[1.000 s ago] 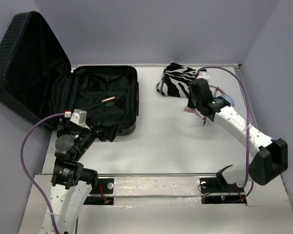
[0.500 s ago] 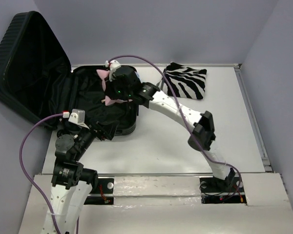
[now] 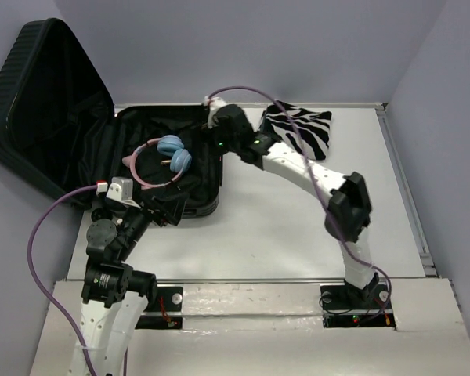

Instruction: Pack the luggage

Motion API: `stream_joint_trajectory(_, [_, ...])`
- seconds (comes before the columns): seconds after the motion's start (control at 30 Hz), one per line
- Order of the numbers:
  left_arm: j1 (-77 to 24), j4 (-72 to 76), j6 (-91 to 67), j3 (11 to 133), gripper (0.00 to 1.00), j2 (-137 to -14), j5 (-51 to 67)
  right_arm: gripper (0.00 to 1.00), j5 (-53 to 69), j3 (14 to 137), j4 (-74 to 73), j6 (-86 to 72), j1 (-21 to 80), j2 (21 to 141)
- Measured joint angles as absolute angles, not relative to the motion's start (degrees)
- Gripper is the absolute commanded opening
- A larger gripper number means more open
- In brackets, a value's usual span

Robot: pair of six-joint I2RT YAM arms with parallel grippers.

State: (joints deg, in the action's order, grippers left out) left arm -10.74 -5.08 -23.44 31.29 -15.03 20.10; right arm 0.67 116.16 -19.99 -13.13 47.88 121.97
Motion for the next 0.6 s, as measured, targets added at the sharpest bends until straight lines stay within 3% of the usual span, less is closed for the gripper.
stream_joint_trajectory(0.13, [-10.7,-5.1,-23.4,31.3,0.99,-15.0,20.1,0.98,-1.3,97.5,-15.3,-16.9,39.4,106.7])
stream_joint_trajectory(0.3, [-10.8,-5.1,-23.4,31.3,0.99,-15.0,20.2,1.00,-5.8,77.5,-10.9,-23.3,17.2,90.3])
stream_joint_trajectory(0.43, [-10.8,-5.1,-23.4,31.3,0.99,-15.0,20.3,1.00,-2.5,71.5,-9.7,-27.0,2.2,90.3])
stream_joint_trajectory(0.6, [-10.8,-5.1,-23.5,31.3,0.99,-15.1,20.3,1.00,4.1,72.4,-8.4,-29.1,-3.3,98.9])
